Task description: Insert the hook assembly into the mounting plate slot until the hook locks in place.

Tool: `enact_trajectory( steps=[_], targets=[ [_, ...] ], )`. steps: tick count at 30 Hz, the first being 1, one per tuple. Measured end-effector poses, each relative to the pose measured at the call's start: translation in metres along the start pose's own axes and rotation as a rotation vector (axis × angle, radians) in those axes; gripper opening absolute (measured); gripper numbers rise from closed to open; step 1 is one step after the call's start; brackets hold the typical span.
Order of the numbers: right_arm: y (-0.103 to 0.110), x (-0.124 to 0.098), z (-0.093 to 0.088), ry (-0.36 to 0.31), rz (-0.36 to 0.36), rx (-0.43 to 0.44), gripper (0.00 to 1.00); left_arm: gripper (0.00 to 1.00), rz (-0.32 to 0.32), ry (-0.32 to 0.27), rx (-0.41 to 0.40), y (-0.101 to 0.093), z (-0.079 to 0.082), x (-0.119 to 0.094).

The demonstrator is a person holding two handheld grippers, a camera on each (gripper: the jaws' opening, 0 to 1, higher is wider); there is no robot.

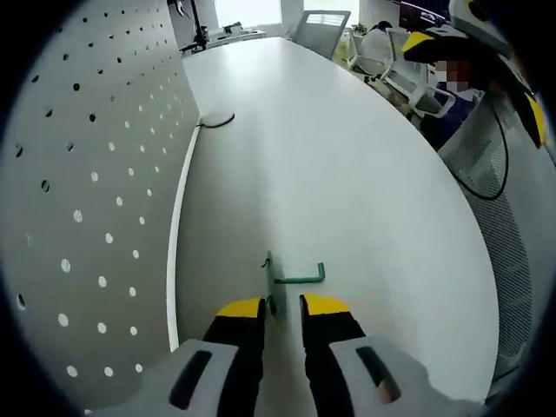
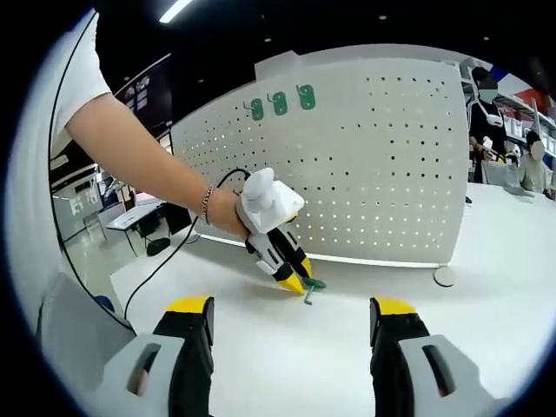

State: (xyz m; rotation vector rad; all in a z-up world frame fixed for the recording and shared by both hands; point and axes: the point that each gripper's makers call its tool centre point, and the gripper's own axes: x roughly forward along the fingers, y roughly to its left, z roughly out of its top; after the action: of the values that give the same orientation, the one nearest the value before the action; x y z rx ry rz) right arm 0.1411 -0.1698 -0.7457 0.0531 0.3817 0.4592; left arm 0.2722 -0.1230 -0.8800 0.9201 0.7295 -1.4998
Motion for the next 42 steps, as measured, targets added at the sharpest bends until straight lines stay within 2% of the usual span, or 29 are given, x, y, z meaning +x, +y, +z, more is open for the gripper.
enact_trajectory(
  steps=[9, 16, 19, 34, 35, 37, 40, 41, 42],
  targets=[
    [0.0014, -0.0001, 0.0003, 0.002, 0.003, -0.005, 0.7, 0.06, 0.033, 0.023, 0.024, 0.0014, 0.001, 0.0009],
    [0.001, 0.0, -0.0001, 0.002, 0.003, -0.005, 0.7, 0.04, 0.043, 0.028, 0.016, 0.0021, 0.001, 0.0002],
    [0.0015, -0.0001, 0.0007, -0.001, 0.004, -0.008, 0.7, 0.04, 0.033, 0.036, 0.05, 0.0008, 0.0016, -0.0001],
    [0.0038, 0.0004, 0.0006, 0.001, 0.012, -0.009, 0.7, 0.03, 0.035, 0.037, 0.045, 0.0012, -0.0001, 0.001],
    [0.0037, 0.0004, 0.0005, 0.002, 0.012, -0.011, 0.7, 0.03, 0.037, 0.033, 0.039, 0.0016, -0.0001, 0.0006],
    [0.0037, 0.0003, 0.0008, 0.001, 0.012, -0.009, 0.7, 0.03, 0.043, 0.003, -0.027, 0.0032, -0.0005, 0.0005],
    [0.0029, -0.0004, 0.0024, -0.007, 0.01, -0.006, 0.7, 0.02, 0.069, -0.054, -0.032, 0.0042, 0.001, -0.0012],
    [0.0023, -0.0009, 0.0036, -0.013, 0.008, -0.004, 0.7, 0.02, 0.089, -0.095, -0.014, 0.0058, 0.0064, -0.0032],
    [0.0022, -0.001, 0.0038, -0.013, 0.008, -0.004, 0.7, 0.02, 0.088, -0.094, -0.014, 0.0051, 0.0059, -0.0039]
  ],
)
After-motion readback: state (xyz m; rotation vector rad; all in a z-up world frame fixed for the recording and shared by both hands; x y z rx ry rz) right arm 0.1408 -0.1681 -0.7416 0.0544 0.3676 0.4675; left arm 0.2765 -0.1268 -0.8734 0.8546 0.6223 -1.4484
